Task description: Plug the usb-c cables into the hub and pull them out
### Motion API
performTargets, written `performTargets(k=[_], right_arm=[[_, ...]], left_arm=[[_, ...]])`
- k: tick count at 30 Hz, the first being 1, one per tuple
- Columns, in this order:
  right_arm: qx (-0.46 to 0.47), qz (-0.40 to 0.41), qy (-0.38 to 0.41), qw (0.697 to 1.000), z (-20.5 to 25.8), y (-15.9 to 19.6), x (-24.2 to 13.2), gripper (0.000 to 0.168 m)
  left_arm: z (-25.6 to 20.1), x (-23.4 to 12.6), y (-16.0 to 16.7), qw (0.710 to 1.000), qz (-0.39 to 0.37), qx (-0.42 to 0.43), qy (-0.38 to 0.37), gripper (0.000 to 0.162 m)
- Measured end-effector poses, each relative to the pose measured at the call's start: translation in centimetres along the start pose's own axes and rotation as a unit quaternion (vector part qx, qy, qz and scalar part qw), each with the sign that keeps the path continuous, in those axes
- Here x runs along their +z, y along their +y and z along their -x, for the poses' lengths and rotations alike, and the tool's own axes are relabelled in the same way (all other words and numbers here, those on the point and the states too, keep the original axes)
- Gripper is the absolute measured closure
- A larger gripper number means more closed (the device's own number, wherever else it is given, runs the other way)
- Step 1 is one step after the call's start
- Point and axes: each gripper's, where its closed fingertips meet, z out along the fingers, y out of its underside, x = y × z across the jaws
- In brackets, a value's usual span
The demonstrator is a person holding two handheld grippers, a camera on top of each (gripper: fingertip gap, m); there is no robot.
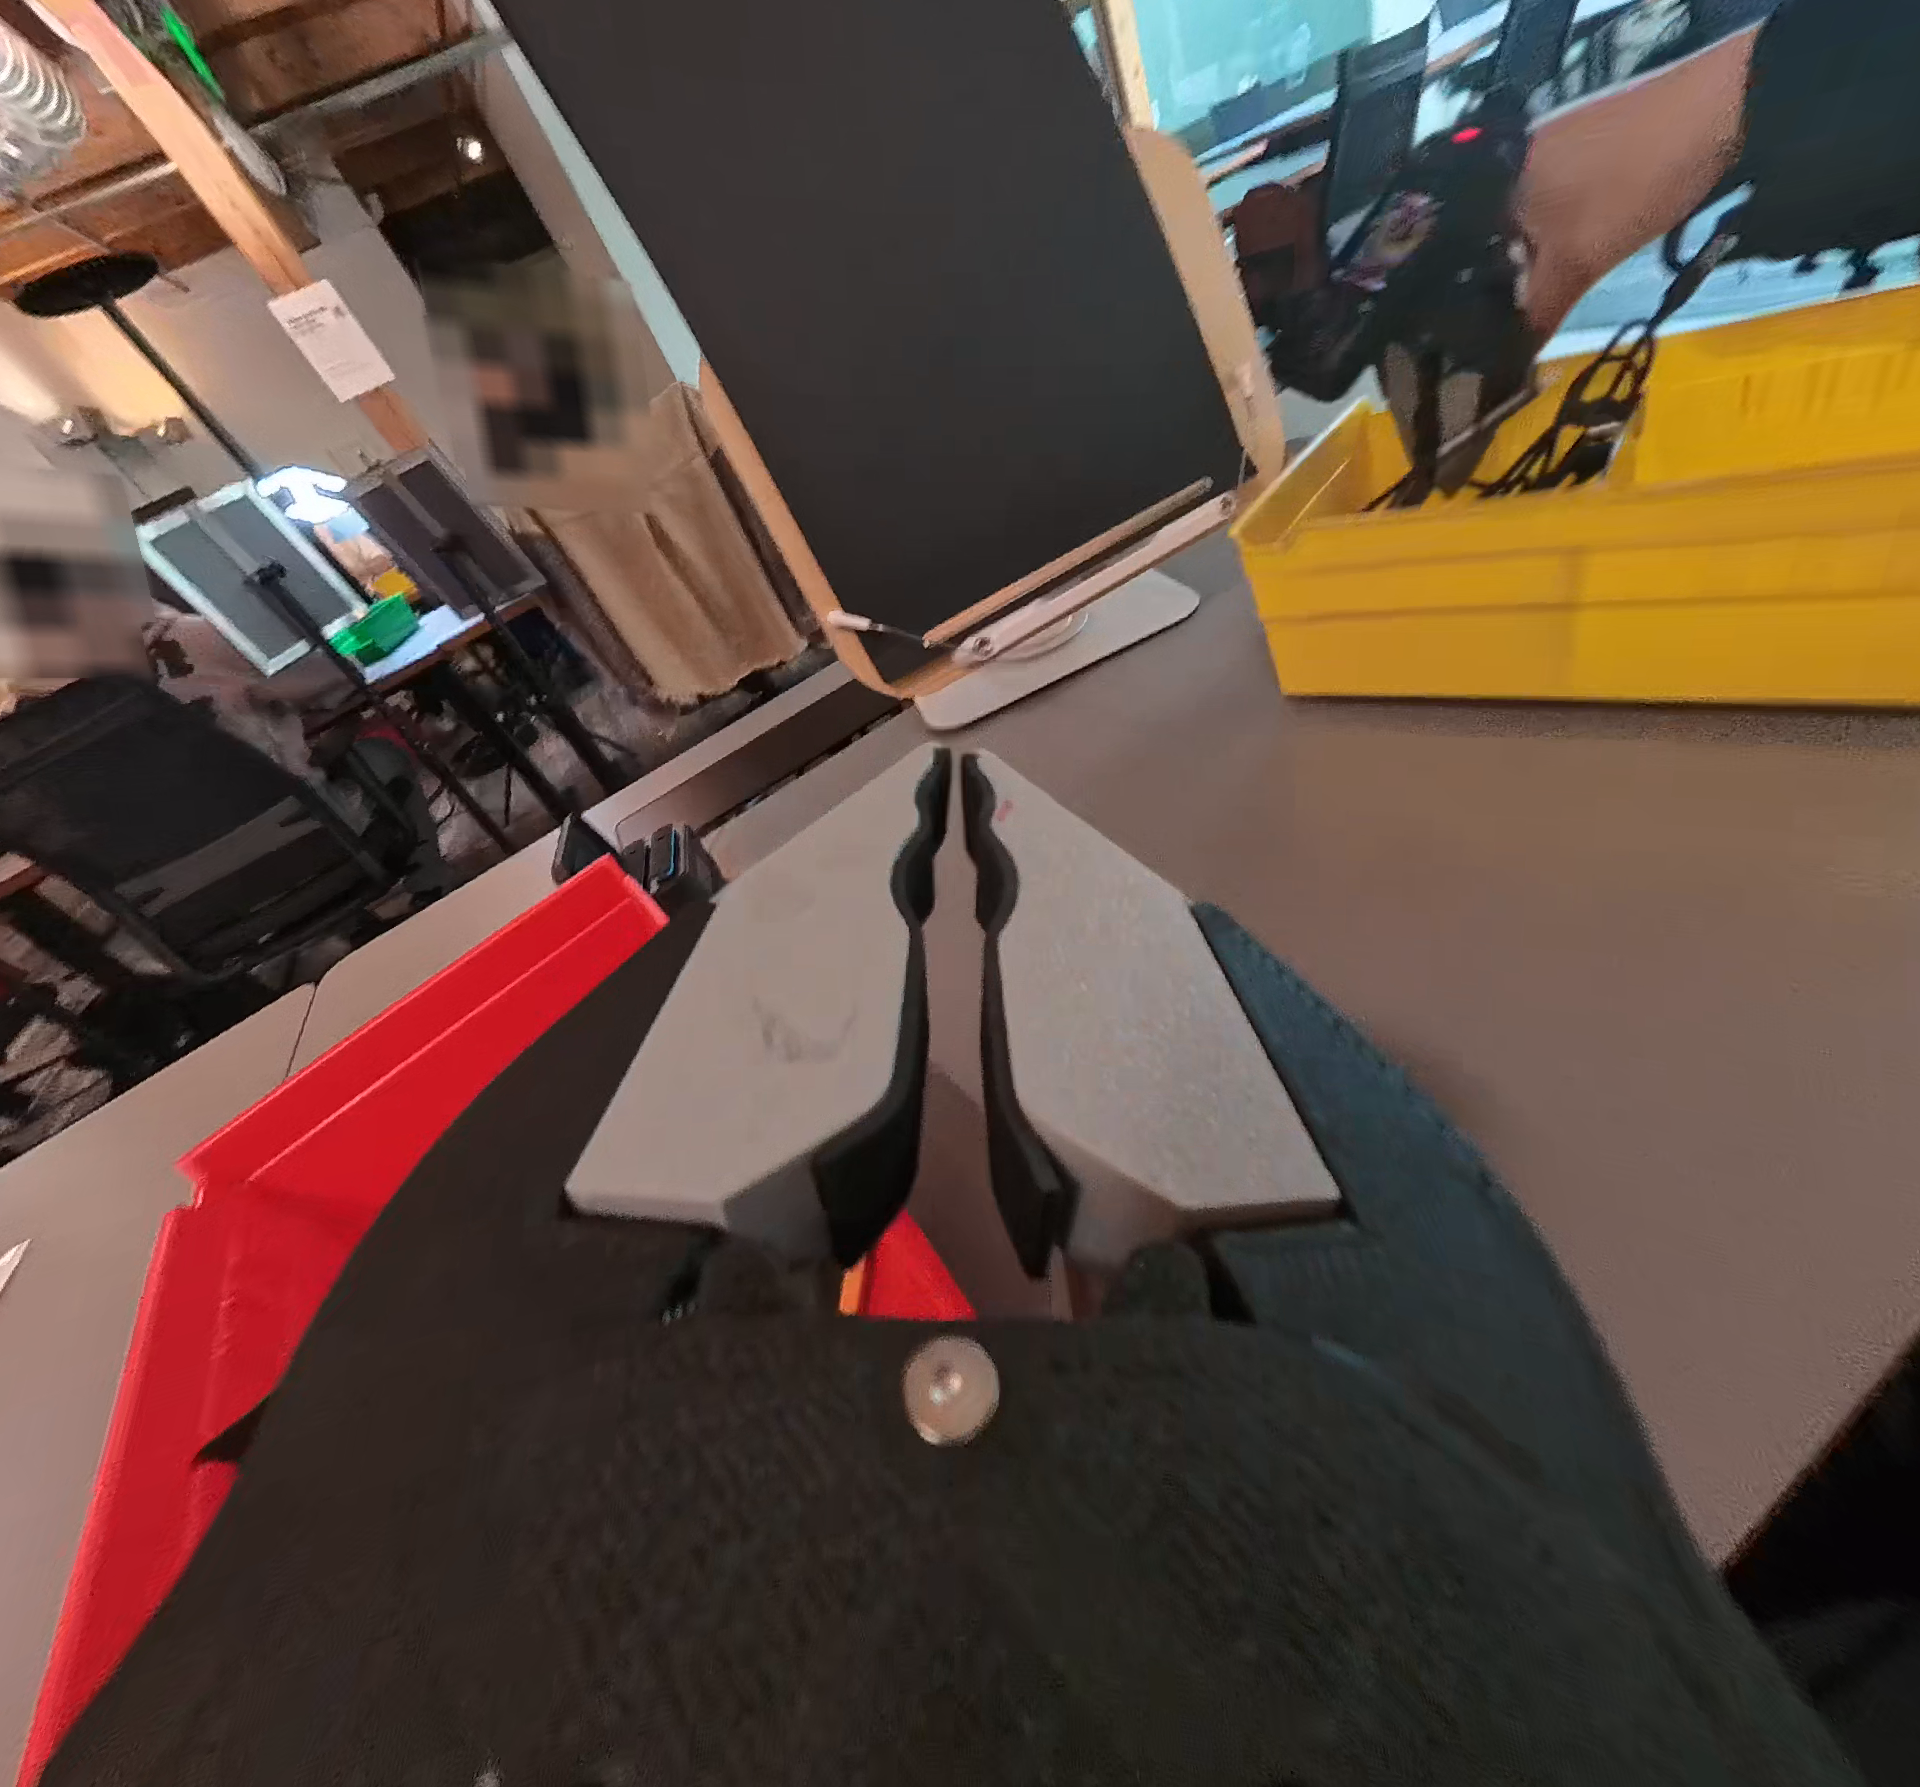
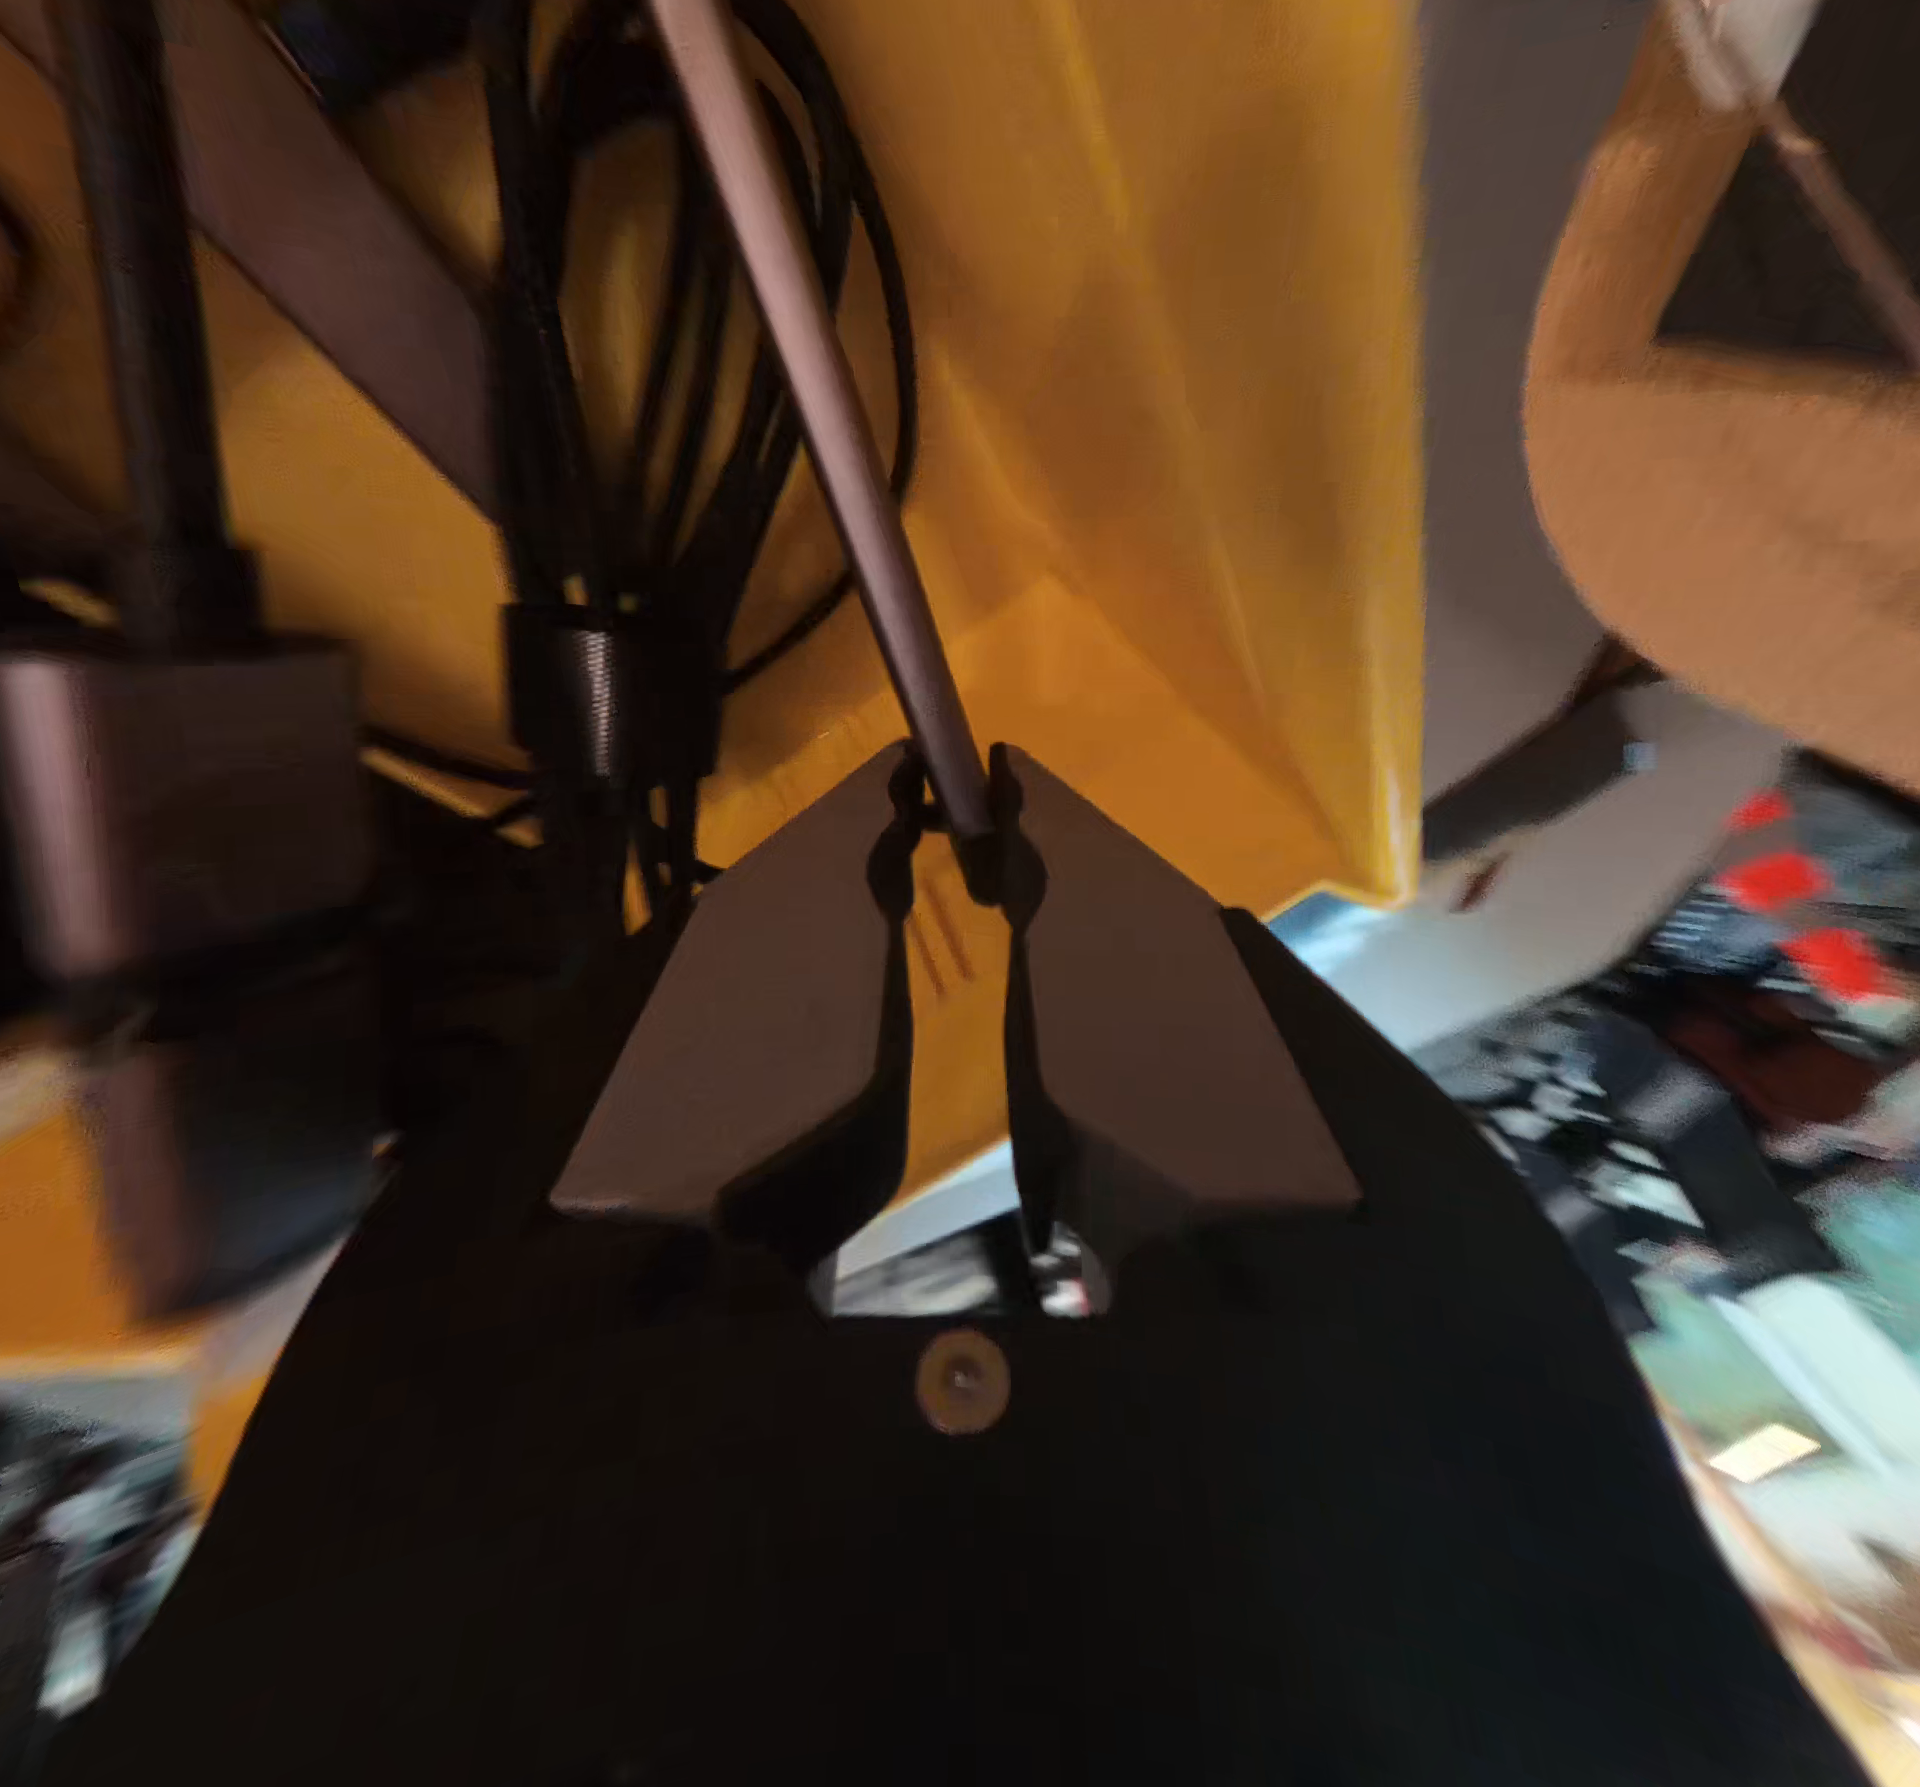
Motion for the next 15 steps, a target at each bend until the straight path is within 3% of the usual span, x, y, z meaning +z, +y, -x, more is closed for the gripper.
performTargets(k=[3, 5, 7, 8, 10, 13, 15], right_arm=[[-0.017, -0.02, 0.079, 0.997, -1.4, -0.9, -1.7, 0.155], [0.032, -0.094, 0.066, 0.993, -1.6, -2.1, -4.9, 0.149], [0.088, -0.139, 0.063, 0.984, -2.3, -2.0, -8.1, 0.114], [0.118, -0.151, 0.066, 0.979, -2.6, -1.4, -9.5, 0.108], [0.178, -0.208, 0.096, 0.957, -3.4, -0.8, -12.7, 0.13], [0.258, -0.264, 0.129, 0.92, -3.5, 1.1, -15.8, 0.123], [0.317, -0.339, 0.096, 0.88, -1.4, 1.2, -18.1, 0.116]], left_arm=[[-0.1, 0.3, 2.2, 0.998, 0.055, -0.026, 0.014, 0.151], [-0.1, 0.1, 3.2, 0.995, 0.08, -0.05, 0.027, 0.135], [0.4, -0.3, 3.9, 0.994, 0.094, -0.06, 0.019, 0.125], [0.7, -0.5, 4.2, 0.993, 0.101, -0.06, 0.011, 0.122], [1.6, -1.1, 5.1, 0.991, 0.119, -0.054, -0.01, 0.12], [1.6, -1.8, 6.6, 0.988, 0.14, -0.068, -0.009, 0.117], [2.1, -2.2, 7.9, 0.985, 0.159, -0.068, -0.024, 0.112]])
